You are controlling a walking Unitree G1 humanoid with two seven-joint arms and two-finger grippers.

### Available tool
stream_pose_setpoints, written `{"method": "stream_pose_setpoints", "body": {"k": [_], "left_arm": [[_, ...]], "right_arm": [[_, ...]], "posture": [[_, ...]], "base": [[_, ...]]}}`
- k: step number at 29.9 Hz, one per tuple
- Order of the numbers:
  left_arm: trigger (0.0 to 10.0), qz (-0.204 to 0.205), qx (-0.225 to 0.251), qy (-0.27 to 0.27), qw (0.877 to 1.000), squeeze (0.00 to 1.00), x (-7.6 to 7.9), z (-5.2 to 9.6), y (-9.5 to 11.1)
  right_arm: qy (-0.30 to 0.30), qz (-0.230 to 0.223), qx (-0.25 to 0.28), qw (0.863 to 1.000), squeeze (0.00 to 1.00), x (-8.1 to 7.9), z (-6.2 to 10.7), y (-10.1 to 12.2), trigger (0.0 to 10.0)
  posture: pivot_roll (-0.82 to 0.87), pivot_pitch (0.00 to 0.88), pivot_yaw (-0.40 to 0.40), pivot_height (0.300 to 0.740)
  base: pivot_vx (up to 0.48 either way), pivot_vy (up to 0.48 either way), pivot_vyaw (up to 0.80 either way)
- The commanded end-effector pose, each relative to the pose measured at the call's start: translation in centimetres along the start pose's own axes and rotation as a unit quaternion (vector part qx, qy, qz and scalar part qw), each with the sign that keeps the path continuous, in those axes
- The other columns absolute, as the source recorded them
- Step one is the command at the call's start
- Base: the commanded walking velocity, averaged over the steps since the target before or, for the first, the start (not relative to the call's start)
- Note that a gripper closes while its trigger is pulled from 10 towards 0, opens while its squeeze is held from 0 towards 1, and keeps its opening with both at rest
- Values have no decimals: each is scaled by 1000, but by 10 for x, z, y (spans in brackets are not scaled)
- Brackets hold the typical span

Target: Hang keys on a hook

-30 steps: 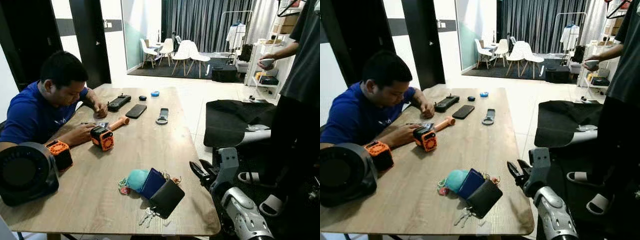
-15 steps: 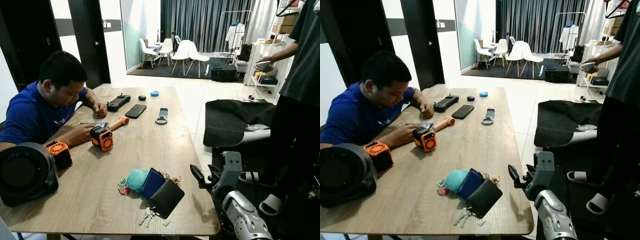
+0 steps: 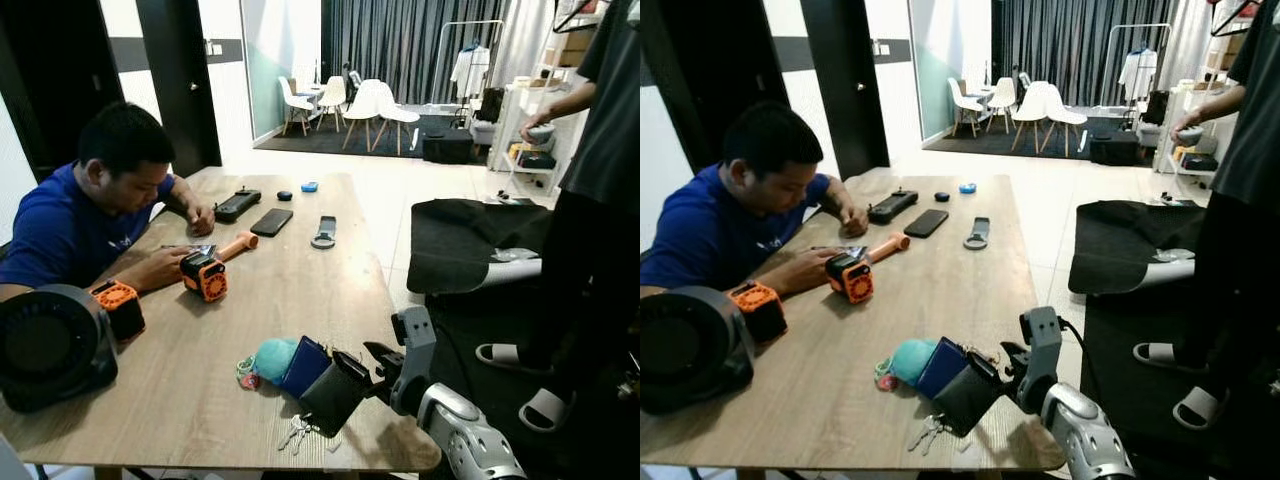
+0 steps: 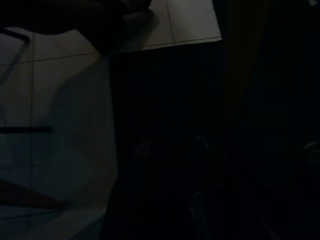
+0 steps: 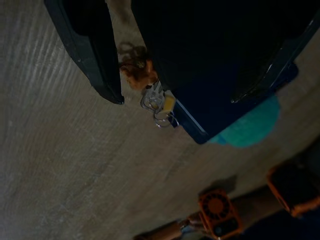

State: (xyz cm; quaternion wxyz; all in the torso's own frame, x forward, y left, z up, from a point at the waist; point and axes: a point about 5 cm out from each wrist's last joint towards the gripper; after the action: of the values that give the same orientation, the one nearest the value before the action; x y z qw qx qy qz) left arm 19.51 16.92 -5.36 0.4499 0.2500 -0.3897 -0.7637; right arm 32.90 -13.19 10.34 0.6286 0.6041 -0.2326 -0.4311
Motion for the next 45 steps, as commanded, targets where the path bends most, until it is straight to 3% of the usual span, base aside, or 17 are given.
{"method": "stream_pose_setpoints", "body": {"k": [1, 9, 15, 34, 45], "left_arm": [[10000, -6, -14, -1, 1000, 0, -1, 2, -4], [10000, -4, -15, 2, 1000, 0, -1, 2, -6], [10000, -3, -16, 5, 1000, 0, -1, 3, -7], [10000, -3, -16, 7, 1000, 0, 0, 2, -8], [10000, -5, -17, 7, 1000, 0, 1, 4, -9]], "right_arm": [[-3, 33, -33, 999, 0, 2, -1, -7, 10000], [59, 122, -85, 987, 0, -6, 5, -3, 10000], [59, 178, -55, 981, 0, -5, 5, 13, 10000], [151, 203, -31, 967, 0, -21, 5, 4, 10000], [187, 215, -71, 956, 0, -23, 1, -18, 10000]], "posture": [[45, 26, 22, 740], [48, 25, 17, 740], [45, 23, 14, 740], [48, 11, 1, 740], [48, 17, 1, 740]], "base": [[0, 0, 0], [0, 0, 0], [0, 0, 0], [0, 0, 0], [0, 0, 0]]}}
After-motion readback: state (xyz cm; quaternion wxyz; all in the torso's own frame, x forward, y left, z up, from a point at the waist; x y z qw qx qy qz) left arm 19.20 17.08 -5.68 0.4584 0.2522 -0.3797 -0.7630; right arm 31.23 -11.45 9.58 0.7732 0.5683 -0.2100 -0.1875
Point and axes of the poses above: a point about 5 cm out from each wrist's last joint towards the gripper, its own z axis pointing back from the gripper into the wrist, its own y axis along the axis of the wrist's last joint, x = y × z, and after that the axes turned 2 degrees about -z, right-handed
